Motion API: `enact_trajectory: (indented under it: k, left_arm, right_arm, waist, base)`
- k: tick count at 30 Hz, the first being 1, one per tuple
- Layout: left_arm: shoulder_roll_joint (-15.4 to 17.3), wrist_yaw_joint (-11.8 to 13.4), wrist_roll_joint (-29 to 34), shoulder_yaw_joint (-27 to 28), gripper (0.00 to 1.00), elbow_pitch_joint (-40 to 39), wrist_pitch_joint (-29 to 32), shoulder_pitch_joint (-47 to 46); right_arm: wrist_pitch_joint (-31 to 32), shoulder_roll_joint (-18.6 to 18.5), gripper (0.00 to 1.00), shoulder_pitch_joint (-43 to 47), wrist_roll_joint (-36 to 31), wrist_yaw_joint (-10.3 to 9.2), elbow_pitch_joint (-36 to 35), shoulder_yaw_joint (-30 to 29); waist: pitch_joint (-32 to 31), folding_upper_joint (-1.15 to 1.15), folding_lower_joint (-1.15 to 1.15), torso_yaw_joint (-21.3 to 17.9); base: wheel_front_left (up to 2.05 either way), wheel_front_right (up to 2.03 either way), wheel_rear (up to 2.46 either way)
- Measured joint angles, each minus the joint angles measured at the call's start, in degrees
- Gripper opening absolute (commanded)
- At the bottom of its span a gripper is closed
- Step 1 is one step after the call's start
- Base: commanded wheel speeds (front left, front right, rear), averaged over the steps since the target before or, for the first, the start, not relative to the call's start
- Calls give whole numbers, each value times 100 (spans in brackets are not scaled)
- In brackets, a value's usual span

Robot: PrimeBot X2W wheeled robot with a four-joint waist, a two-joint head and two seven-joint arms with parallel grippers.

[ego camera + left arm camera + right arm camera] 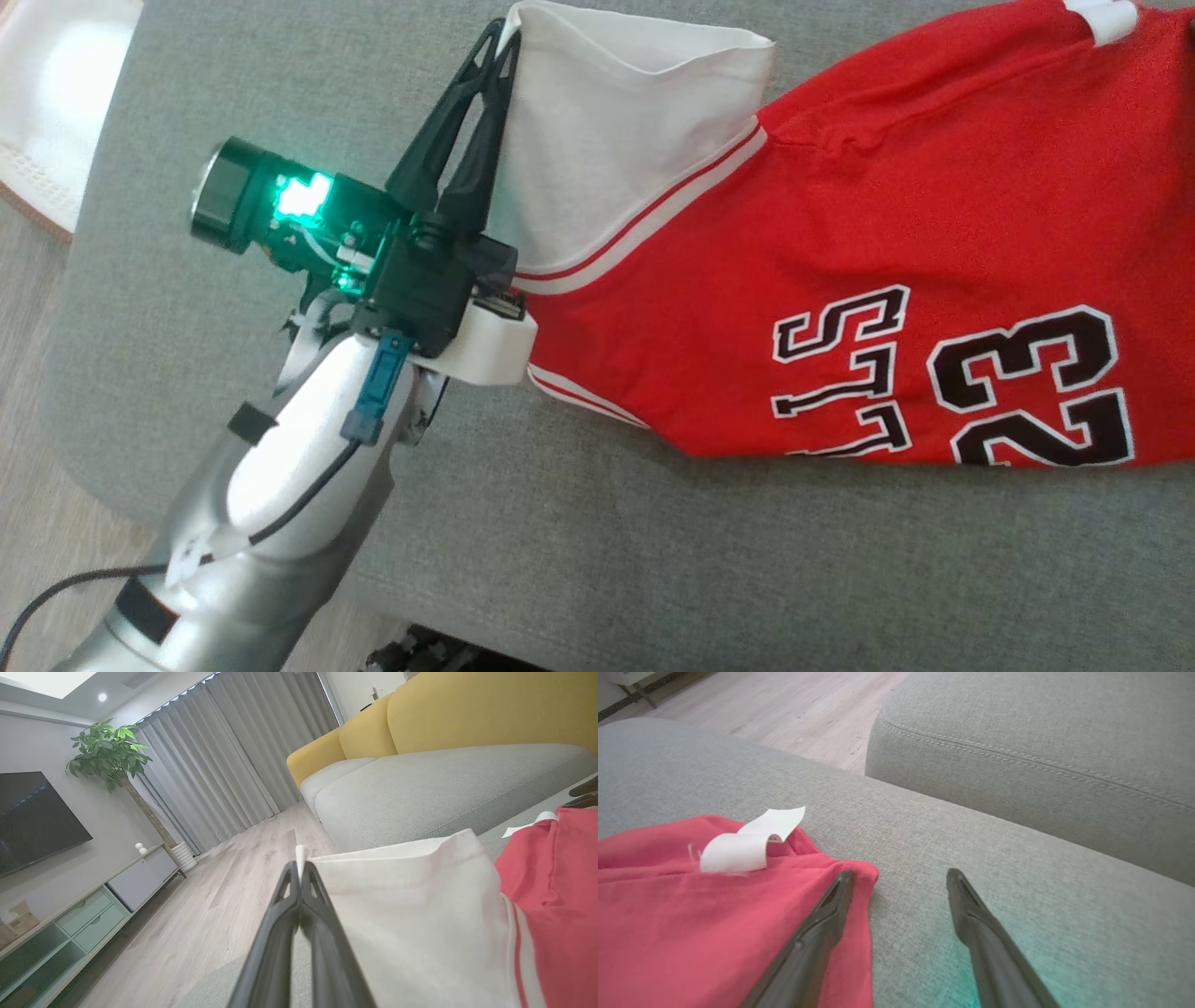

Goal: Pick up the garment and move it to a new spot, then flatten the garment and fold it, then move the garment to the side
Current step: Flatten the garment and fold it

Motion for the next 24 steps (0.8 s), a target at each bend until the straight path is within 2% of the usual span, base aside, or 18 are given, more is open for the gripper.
enact_trajectory:
  k: [8,10,13,15,16,20,24]
  left_arm:
    - [-77,-25,-52,-90,0,64,-43,-32]
    - [-96,-25,-68,-121,0,87,-48,-54]
    - [-105,-25,-101,-131,0,127,-80,-75]
    - [-108,-24,-100,-134,0,153,-96,-88]
    - [-108,-24,-100,-134,0,162,-97,-91]
    - [-107,-15,-101,-133,0,181,-102,-91]
    - [-79,98,-125,-73,0,211,-257,-92]
  right_arm:
    - [-11,-208,99,-291,160,0,-32,676]
    - [-11,-268,80,-394,202,0,-62,831]
    - [-10,-344,39,-527,233,0,-114,1089]
    - [1,-378,5,-597,323,0,-158,1245]
    - [19,-402,0,-628,359,0,-193,1316]
    - [-12,-480,0,-758,420,0,-236,1506]
    - [-475,-468,0,-814,431,0,-186,1664]
  waist:
    - [102,0,0,122]
    - [128,0,0,155]
    - [151,0,0,202]
    - [163,0,0,226]
    - [171,0,0,235]
    - [182,0,0,235]
    - [93,0,1,154]
  base:
    - [0,0,0]
    - [0,0,0]
    - [0,0,0]
    - [0,0,0]
    - [0,0,0]
    - [0,0,0]
    - [0,0,0]
